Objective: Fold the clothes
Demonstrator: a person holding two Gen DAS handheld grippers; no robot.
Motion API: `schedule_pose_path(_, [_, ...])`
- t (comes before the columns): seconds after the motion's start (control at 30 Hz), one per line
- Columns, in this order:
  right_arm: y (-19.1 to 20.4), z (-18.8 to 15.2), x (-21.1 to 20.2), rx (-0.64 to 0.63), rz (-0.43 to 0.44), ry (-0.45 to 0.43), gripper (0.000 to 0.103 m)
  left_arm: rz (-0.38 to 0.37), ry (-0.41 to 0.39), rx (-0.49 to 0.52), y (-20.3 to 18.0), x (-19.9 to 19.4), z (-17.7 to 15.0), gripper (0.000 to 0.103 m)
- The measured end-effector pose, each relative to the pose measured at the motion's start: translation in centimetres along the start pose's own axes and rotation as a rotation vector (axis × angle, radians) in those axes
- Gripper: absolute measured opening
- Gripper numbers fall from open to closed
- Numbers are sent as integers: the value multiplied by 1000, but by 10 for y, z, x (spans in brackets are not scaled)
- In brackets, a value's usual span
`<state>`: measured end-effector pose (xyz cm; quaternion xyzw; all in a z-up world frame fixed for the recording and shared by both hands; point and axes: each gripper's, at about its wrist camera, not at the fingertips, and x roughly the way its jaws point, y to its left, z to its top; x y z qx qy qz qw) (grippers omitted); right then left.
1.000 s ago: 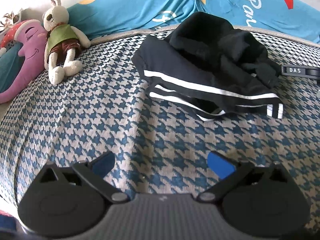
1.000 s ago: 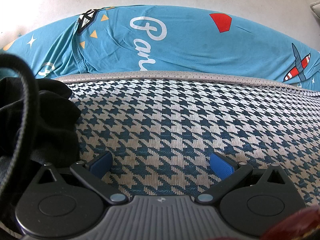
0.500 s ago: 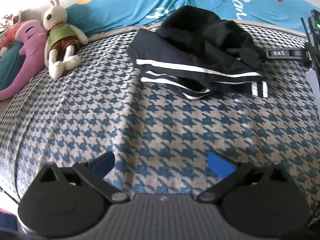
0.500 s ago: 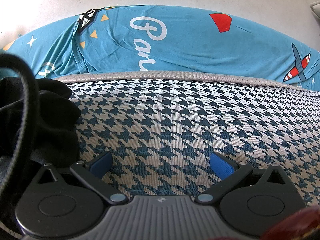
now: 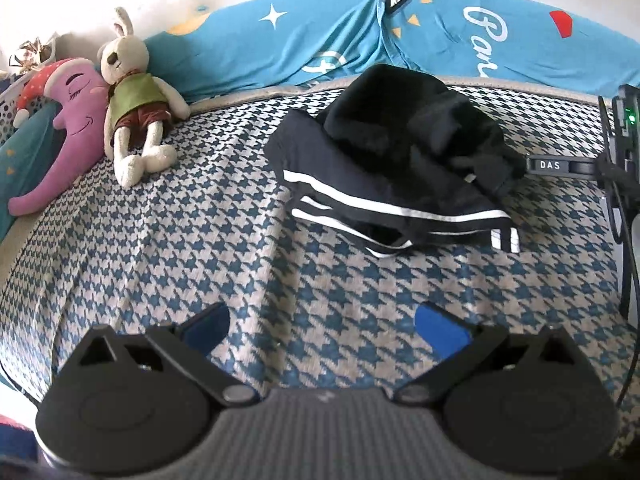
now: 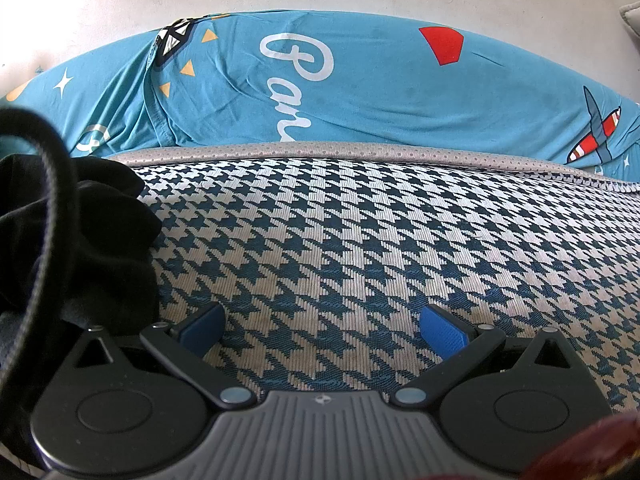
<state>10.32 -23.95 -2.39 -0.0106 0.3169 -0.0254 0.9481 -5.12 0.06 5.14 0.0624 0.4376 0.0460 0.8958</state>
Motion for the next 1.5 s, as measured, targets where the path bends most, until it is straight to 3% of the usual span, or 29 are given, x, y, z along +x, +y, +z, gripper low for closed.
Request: schedule_pose_path(1.5, [0, 0, 0, 0, 0, 0, 103, -20, 64, 5, -10, 13, -15, 103])
